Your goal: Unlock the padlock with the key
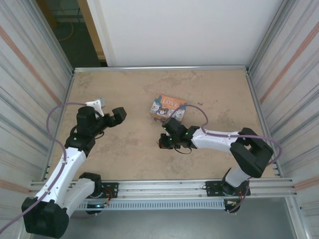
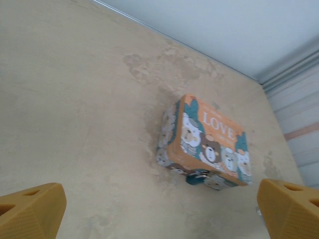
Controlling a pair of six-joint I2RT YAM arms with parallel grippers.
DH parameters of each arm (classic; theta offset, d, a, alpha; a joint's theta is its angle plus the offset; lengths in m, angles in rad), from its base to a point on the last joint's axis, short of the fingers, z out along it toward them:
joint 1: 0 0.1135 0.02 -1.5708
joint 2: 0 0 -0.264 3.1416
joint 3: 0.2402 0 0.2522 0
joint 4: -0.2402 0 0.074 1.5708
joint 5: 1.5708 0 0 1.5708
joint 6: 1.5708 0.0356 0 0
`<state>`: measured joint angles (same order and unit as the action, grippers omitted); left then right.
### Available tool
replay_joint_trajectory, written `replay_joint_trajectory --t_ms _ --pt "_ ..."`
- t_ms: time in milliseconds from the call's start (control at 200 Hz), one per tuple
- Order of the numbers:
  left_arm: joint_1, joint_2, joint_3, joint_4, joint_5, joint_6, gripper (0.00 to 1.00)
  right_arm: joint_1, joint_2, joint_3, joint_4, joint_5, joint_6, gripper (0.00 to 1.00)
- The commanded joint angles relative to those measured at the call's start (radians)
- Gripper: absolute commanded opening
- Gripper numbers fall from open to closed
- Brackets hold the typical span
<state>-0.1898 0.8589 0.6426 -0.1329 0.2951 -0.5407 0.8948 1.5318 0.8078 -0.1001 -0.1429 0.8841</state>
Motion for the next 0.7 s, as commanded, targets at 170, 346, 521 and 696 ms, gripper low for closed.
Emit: replay_joint_trajectory --t_ms 170,346,521,696 --pt "-0.024 0.072 0.132 0.099 0.256 -0.036 0.88 -0.055 -0.182 -0.102 0.299 0.167 0.008 0.00" --pt "-0.146 0.144 0.212 0.077 0.248 0.028 0.82 -0.083 -0.257 -0.129 0.379 0.214 -0.074 0.00" --pt "-0.251 0.231 0.281 0.080 0.246 0.047 0.76 -0.106 -0.331 -0.179 0.467 0.250 -0.132 0.00" --pt "-0.319 0.311 0.322 0.127 0.256 0.030 0.68 -0.112 -0.369 -0.211 0.532 0.260 -0.159 0.00"
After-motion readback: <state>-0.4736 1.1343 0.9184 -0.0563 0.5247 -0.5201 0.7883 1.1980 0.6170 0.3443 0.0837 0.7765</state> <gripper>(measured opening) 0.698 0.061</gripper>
